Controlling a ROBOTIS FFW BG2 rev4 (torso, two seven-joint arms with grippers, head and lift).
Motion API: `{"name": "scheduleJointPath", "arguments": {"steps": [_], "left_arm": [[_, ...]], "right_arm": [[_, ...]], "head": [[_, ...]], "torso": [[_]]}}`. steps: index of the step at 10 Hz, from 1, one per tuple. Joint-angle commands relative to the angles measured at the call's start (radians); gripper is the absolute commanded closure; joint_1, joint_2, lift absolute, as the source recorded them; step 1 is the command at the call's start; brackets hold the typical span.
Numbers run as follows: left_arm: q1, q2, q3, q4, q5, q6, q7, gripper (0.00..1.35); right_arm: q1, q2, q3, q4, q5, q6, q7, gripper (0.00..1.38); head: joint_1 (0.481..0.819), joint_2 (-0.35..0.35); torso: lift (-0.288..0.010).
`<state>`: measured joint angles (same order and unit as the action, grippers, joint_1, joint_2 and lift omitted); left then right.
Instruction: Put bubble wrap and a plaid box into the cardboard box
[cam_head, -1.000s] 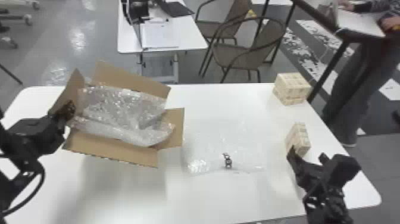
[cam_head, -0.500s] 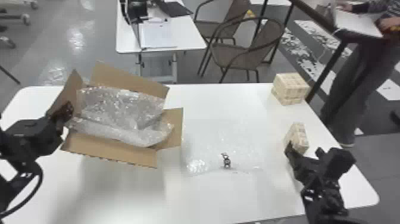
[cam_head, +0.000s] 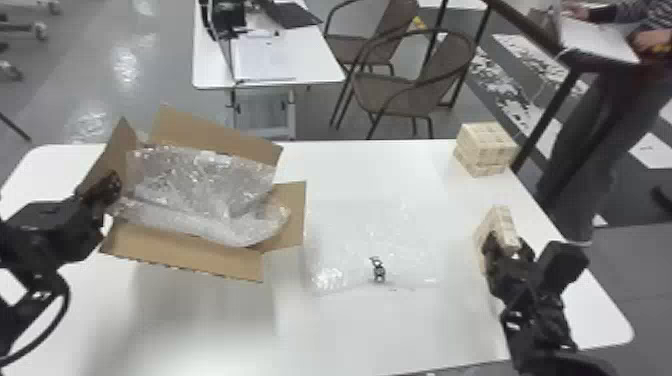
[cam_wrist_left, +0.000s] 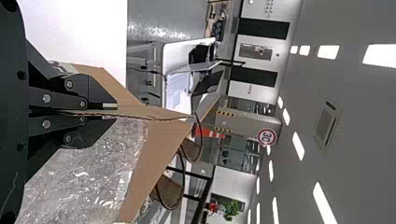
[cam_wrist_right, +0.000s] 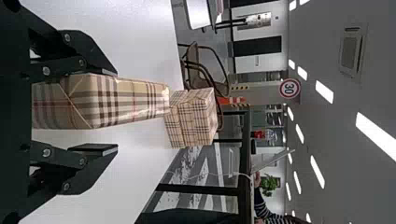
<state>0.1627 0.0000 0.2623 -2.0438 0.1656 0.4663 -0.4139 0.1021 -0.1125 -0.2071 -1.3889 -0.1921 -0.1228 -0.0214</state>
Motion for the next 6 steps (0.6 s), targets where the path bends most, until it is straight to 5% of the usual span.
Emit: {"name": "scheduleJointPath", "arguments": {"steps": [1,2,6], "left_arm": [[0.0,-0.003,0.0,0.002,0.0,0.0,0.0,1.22],[-0.002,-0.003,-0.002,0.002,0.0,0.0,-0.002,1.22],[-0.003,-0.003,-0.003,0.005,-0.001,0.0,-0.003,1.22]], "right_arm": [[0.005,0.008,0.0,-0.004,0.003,0.014,0.0,0.86],[0.008,0.01,0.0,-0.006,0.0,0.014,0.0,0.96],[0.068,0.028,0.003,-0.157,-0.043,0.058,0.001,0.96]], "head": [[0.695,-0.14],[0.695,-0.136],[0.695,-0.135]], "torso": [[-0.109],[-0.109],[-0.109]]}}
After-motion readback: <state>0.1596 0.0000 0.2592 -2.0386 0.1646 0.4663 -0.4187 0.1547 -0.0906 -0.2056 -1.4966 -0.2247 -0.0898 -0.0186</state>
